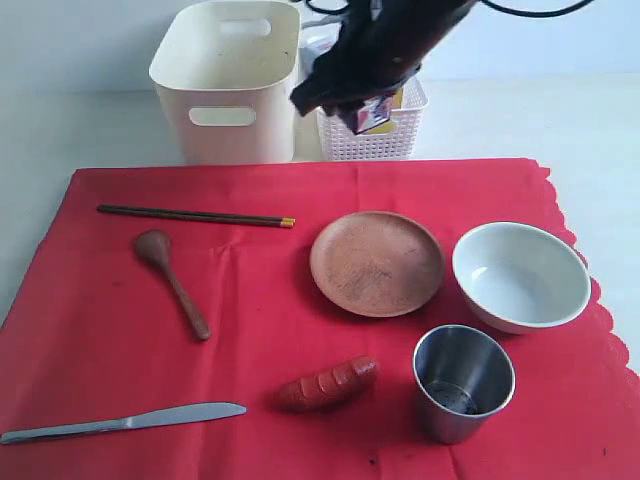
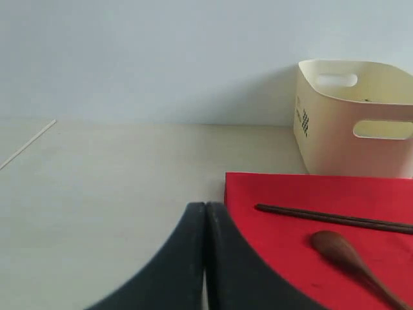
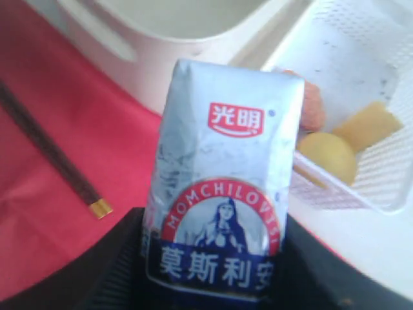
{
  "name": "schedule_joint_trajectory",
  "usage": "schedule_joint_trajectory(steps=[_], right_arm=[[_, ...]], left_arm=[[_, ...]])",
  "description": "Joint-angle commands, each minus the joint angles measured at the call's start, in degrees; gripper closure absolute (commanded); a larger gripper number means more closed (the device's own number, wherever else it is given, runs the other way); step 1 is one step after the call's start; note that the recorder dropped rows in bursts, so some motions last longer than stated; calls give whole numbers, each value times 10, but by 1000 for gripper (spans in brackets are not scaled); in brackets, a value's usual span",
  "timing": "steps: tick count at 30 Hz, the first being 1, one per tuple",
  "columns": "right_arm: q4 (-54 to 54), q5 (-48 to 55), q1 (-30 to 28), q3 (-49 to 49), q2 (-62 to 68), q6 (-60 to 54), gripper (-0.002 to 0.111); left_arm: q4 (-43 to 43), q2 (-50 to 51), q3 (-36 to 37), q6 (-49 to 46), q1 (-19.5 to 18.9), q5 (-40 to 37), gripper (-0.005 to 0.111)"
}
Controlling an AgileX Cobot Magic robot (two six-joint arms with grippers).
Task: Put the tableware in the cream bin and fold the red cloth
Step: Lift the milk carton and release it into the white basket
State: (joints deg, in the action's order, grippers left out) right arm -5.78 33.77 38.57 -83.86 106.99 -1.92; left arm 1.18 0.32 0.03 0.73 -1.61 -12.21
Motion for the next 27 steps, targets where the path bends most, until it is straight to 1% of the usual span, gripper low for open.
schedule_joint_trajectory(steps=[1,3,6,11,15,19,21,24,27], right_arm=[[11,-111,-68,-1,14,-4,108],[34,-164,-86,-1,35,-4,108],[47,-244,-97,-6,67,-4,108],[50,-310,-97,-67,136,5,108],[54,-314,-98,-121,185,19,108],[54,-314,-98,-142,214,19,107],[54,-322,-98,-145,226,19,102],[54,-343,-98,-146,238,19,88],[54,-367,-98,-146,249,19,72]], left_arm=[[-1,-3,0,-1,-1,1,107],[-1,-3,0,-1,-1,1,107],[-1,-3,0,-1,-1,1,107],[-1,-3,0,-1,-1,1,107],[-1,-3,0,-1,-1,1,107],[-1,-3,0,-1,-1,1,107],[-1,-3,0,-1,-1,1,107],[-1,-3,0,-1,-1,1,107],[-1,-3,0,-1,-1,1,107]])
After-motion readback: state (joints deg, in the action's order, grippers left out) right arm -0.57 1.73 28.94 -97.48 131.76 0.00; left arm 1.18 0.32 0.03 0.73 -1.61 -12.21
